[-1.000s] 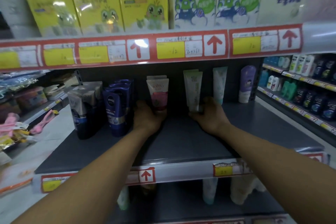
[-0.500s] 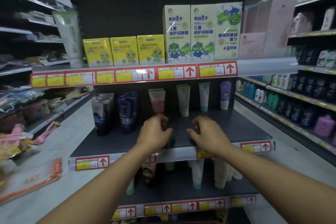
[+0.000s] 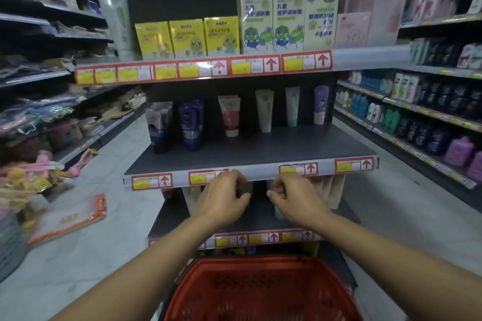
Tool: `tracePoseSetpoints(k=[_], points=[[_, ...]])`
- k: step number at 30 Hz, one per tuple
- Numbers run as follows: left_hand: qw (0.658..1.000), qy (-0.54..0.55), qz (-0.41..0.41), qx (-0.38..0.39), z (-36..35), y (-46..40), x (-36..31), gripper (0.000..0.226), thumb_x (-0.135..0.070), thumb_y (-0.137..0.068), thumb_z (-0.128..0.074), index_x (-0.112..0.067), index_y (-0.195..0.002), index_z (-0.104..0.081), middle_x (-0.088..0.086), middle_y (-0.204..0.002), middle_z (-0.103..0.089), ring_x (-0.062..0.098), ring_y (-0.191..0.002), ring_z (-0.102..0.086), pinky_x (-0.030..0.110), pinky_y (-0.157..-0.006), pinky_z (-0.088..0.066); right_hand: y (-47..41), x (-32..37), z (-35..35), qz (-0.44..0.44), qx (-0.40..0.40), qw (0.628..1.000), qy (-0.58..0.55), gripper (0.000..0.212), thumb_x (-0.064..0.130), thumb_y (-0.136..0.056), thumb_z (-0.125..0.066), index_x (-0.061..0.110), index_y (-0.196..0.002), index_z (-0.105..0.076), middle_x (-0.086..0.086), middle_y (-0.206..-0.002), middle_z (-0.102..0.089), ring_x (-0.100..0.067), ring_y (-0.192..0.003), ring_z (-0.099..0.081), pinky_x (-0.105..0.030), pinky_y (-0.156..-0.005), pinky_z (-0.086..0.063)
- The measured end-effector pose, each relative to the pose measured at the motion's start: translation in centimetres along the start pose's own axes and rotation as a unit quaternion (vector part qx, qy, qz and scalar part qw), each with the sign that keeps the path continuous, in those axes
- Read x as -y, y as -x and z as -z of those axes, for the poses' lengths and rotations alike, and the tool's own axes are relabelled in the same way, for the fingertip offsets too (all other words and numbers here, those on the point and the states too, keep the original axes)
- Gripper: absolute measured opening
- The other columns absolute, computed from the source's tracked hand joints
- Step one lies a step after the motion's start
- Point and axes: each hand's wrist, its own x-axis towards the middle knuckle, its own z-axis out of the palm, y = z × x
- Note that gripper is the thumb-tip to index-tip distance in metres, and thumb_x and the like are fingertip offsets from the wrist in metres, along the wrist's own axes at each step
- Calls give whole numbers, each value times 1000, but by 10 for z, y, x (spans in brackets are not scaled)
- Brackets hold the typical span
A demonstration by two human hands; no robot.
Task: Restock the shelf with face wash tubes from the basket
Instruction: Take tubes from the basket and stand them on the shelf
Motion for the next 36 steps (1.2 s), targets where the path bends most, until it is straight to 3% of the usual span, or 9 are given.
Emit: tracePoseSetpoints(k=[6,13,18,23,26,32,36], points=[[995,-42,-1,86,-48,47,32,35,-39,-90,-66,-25,-122,-63,-2,-116,-65,20,-110,-64,38,-93,-53,43,-24,-32,-8,89,995,33,20,42,-94,-65,25,-103,-60,11,-88,-52,-13,-81,-55,-34,-70,-47],[989,-38,42,138,-102,74,66,24,-41,-90,-66,-27,-109,-63,-1,-110,-67,24,-103,-65,36,-85,-53,82,-52,-93,-70,179,981,19,21,42,-89,-65,24,-99,-63,1,-94,-65,-20,-87,-63,-37,-76,-54],[979,-17,85,186,-141,88,94,23,-35,-91,-69,-24,-111,-65,-1,-109,-69,21,-100,-66,36,-85,-55,104,-76,-141,-123,256,959,20,20,40,-92,-65,21,-98,-64,1,-95,-67,-20,-87,-66,-34,-73,-54],[960,-5,136,244,-183,105,128,25,-22,-91,-68,-21,-116,-67,0,-113,-72,22,-105,-68,34,-88,-54,134,-105,-191,-187,344,920,16,21,38,-90,-61,18,-95,-64,-4,-97,-70,-25,-90,-68,-35,-75,-54],[945,0,171,280,-208,117,146,23,-20,-89,-67,-27,-111,-67,-3,-110,-73,21,-105,-69,33,-89,-54,149,-122,-222,-224,377,898,12,24,30,-95,-57,9,-98,-69,-11,-105,-72,-29,-98,-68,-28,-73,-44],[904,5,248,349,-262,144,178,26,-21,-79,-59,-25,-102,-69,0,-98,-77,27,-97,-73,36,-81,-58,172,-150,-284,-350,442,826,5,22,16,-101,-49,13,-96,-70,-16,-118,-69,-33,-113,-64,-29,-88,-48],[885,-3,248,395,-294,159,195,23,-17,-86,-59,-18,-106,-71,9,-107,-76,30,-102,-70,28,-74,-48,189,-169,-330,-428,467,772,-38,31,18,-101,-48,3,-119,-69,-17,-126,-67,-33,-119,-61,-31,-91,-49]])
